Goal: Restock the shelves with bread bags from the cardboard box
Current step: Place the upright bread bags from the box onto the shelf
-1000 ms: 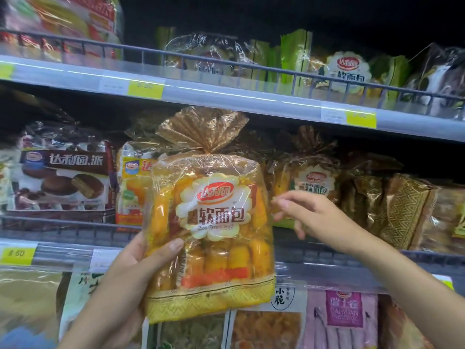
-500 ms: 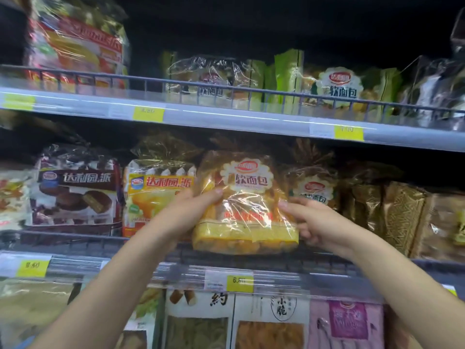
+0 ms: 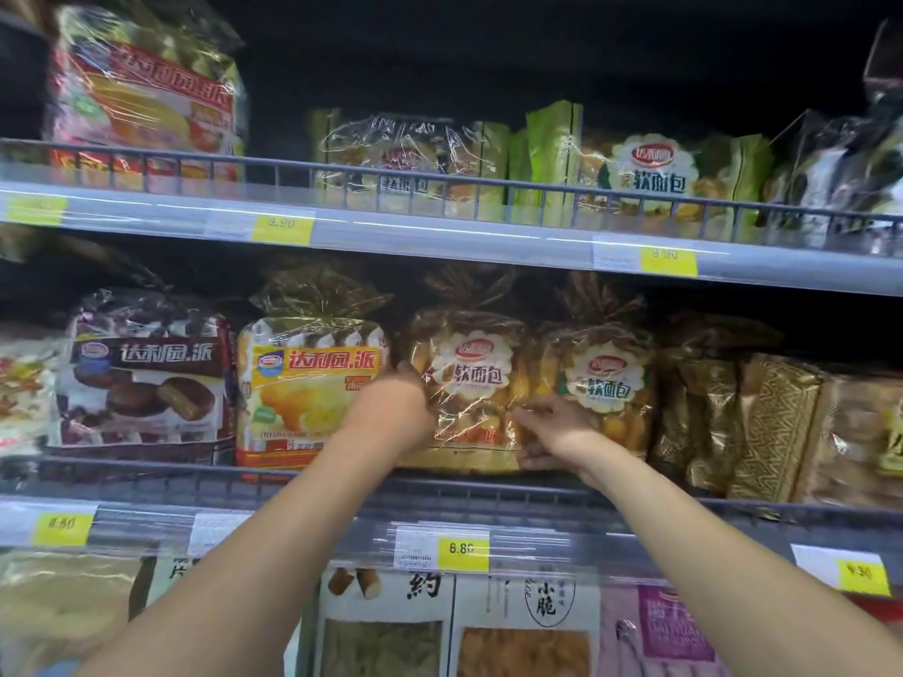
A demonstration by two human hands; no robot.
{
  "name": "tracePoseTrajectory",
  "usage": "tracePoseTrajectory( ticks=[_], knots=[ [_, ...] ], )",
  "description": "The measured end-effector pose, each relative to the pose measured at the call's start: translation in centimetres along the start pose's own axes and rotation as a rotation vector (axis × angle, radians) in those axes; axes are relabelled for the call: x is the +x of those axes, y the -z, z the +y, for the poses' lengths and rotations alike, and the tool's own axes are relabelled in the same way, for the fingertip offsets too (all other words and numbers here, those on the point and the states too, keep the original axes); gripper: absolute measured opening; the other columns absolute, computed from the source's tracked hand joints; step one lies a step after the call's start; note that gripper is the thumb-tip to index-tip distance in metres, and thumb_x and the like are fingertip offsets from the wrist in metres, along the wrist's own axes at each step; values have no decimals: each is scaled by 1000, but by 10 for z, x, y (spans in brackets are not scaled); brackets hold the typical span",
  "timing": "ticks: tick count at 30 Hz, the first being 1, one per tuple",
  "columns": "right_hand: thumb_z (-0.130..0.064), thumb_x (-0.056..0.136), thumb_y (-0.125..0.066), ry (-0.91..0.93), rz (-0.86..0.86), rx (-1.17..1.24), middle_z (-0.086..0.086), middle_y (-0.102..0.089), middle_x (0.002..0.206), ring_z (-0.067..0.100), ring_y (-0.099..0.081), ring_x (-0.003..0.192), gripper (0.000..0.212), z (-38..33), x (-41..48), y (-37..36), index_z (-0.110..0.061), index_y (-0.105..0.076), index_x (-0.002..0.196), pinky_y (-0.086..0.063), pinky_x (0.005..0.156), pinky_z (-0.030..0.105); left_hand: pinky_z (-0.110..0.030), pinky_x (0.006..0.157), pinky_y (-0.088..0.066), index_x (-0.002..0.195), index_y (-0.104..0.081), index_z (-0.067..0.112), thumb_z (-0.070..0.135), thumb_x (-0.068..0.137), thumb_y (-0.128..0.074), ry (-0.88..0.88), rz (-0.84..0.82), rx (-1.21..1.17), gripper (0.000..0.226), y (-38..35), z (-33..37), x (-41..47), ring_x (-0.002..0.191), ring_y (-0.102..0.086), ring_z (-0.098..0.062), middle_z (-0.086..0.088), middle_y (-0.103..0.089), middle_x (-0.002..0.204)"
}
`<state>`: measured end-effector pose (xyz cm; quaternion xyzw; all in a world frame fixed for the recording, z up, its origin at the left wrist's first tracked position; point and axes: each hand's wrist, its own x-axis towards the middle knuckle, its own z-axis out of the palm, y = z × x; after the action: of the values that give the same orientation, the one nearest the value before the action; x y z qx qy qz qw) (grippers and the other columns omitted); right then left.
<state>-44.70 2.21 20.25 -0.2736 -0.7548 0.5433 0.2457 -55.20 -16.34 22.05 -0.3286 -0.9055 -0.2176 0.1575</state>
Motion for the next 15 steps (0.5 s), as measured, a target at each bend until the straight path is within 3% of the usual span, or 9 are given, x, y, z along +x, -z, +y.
tracePoseTrajectory(
  ticks=[3,5,7,10,12,15],
  knots=[
    [-27,96,-68,35,49,-67,8,-64,108,22,-73,77,51,3,-2,0,-13,-46,140,-63,58,31,-47,98,-54,154,-27,8,21,90,-68,-76,131,-18,77,-15,-11,-12,116,-62,-42,-22,-34,152],
    [-32,91,-74,127,160,-287,3,-63,98,20,-71,76,45,2,-4,4,-18,-49,126,-63,65,36,-47,87,-58,146,-37,12,13,84,-72,-98,215,-56,70,-16,-14,-17,102,-67,-41,-17,-43,139],
    [-37,87,-76,280,248,-536,-1,-63,95,15,-65,78,36,2,-9,6,-25,-52,110,-57,69,36,-39,76,-58,128,-54,15,14,86,-70,-124,168,-97,45,-14,-15,-18,94,-69,-34,-10,-60,118],
    [-33,87,-76,429,6,-616,-3,-67,92,13,-63,79,18,4,-20,2,-29,-61,95,-48,64,25,-23,62,-47,97,-65,24,16,91,-64,-108,-58,-241,11,-14,-18,-11,87,-66,-17,4,-69,102],
    [-27,90,-74,463,-150,-643,-5,-68,95,13,-65,87,10,7,-24,-4,-30,-65,93,-55,73,25,-22,65,-45,92,-69,25,15,91,-61,-91,-99,-335,13,-15,-27,-2,86,-63,-13,9,-67,108],
    [-24,91,-72,486,-181,-664,-7,-67,97,12,-66,91,12,8,-21,-9,-33,-66,96,-59,85,31,-20,56,-47,88,-72,18,4,91,-57,-30,-146,-501,21,-14,-45,7,73,-65,-11,3,-73,98]
  ],
)
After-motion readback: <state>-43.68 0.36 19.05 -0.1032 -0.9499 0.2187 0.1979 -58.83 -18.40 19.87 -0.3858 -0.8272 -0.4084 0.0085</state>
